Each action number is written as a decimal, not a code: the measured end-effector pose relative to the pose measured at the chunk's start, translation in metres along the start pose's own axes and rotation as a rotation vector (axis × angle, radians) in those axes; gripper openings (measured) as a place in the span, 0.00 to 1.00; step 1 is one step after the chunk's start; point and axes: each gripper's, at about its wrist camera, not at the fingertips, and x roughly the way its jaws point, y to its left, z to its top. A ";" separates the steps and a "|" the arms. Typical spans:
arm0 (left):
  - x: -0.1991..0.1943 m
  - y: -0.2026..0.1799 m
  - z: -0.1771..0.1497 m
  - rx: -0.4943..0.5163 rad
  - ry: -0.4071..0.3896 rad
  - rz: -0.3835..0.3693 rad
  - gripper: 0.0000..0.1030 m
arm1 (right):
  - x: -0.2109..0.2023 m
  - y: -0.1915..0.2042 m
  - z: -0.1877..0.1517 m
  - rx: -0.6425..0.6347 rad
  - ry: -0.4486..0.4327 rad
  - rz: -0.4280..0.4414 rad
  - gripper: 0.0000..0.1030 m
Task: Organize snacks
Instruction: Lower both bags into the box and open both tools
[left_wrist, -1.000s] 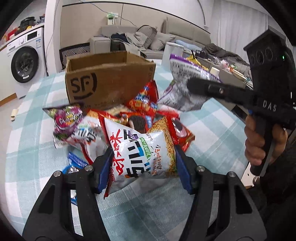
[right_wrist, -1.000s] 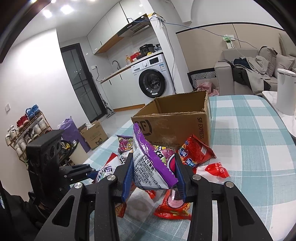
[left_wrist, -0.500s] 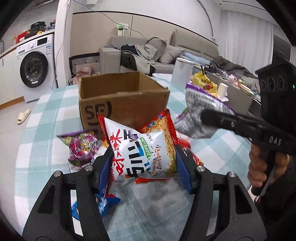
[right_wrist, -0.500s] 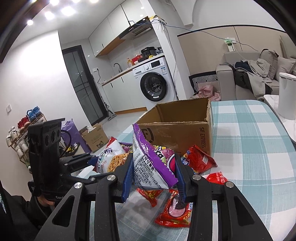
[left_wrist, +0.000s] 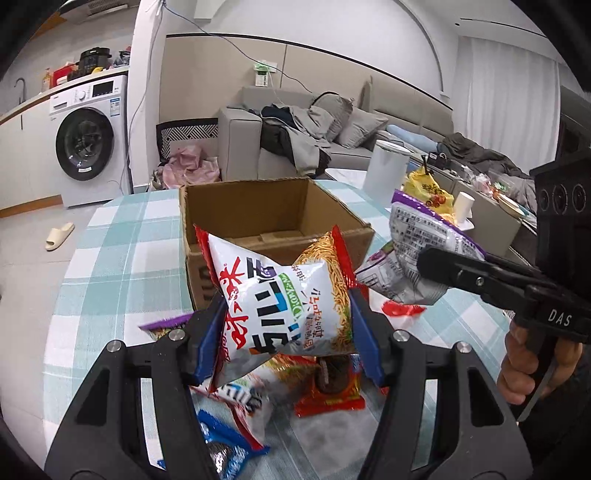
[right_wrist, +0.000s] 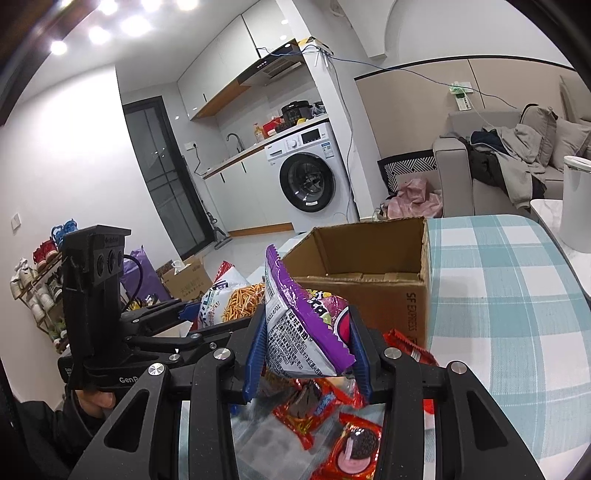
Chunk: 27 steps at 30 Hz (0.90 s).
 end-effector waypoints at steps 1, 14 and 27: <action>0.001 0.001 0.002 -0.001 -0.002 0.000 0.57 | 0.001 -0.001 0.003 0.004 -0.004 -0.001 0.39; 0.027 0.022 0.031 -0.035 -0.024 0.044 0.58 | 0.016 -0.020 0.030 0.039 -0.040 -0.028 0.39; 0.056 0.024 0.048 -0.029 -0.027 0.072 0.58 | 0.035 -0.035 0.043 0.064 -0.032 -0.030 0.39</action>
